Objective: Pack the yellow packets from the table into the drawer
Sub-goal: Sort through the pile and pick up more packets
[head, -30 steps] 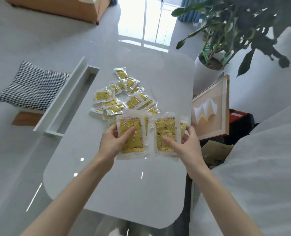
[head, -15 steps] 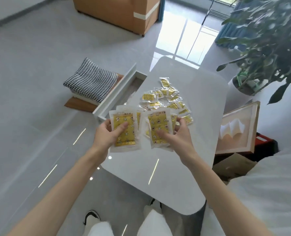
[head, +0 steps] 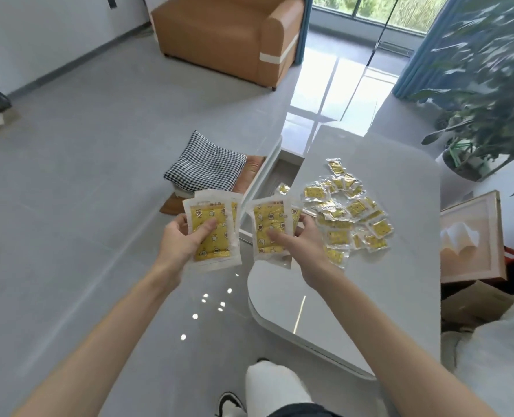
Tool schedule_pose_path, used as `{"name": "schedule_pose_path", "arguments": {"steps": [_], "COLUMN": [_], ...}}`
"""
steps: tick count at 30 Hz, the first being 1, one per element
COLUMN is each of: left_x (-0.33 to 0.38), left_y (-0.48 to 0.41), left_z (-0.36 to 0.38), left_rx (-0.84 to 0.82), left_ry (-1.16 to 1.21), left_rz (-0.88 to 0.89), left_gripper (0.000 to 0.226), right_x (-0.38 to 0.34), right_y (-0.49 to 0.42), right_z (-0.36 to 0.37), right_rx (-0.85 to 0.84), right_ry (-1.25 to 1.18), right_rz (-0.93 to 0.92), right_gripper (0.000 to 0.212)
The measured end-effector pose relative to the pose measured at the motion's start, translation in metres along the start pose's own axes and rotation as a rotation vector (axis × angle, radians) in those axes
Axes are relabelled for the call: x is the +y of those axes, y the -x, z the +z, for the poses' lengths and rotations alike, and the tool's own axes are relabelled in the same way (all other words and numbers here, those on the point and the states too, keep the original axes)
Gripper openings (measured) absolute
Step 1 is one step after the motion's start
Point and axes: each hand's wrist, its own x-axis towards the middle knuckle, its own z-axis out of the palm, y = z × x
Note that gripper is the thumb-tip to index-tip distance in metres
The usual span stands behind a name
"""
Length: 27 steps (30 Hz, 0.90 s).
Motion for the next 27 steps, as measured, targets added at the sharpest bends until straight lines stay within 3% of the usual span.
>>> {"name": "schedule_pose_path", "arguments": {"steps": [7, 22, 25, 27], "left_x": [0.037, 0.147, 0.162, 0.173], "left_y": [-0.076, -0.308, -0.348, -0.370], "left_z": [-0.034, -0.054, -0.045, -0.037], "left_rx": [-0.035, -0.240, -0.286, -0.318], "left_ry": [0.003, -0.273, -0.333, -0.384], "left_rz": [0.020, 0.063, 0.053, 0.067], "left_gripper": [0.045, 0.033, 0.043, 0.066], "right_x": [-0.021, -0.085, -0.096, -0.103], "right_y": [-0.055, -0.252, -0.277, -0.293], "right_z": [0.058, 0.148, 0.155, 0.158], "right_rx": [0.038, 0.198, 0.251, 0.286], "right_ry": [-0.020, -0.169, -0.177, -0.191], "right_rz": [0.001, 0.081, 0.076, 0.077], "right_gripper": [0.056, 0.064, 0.063, 0.064]}}
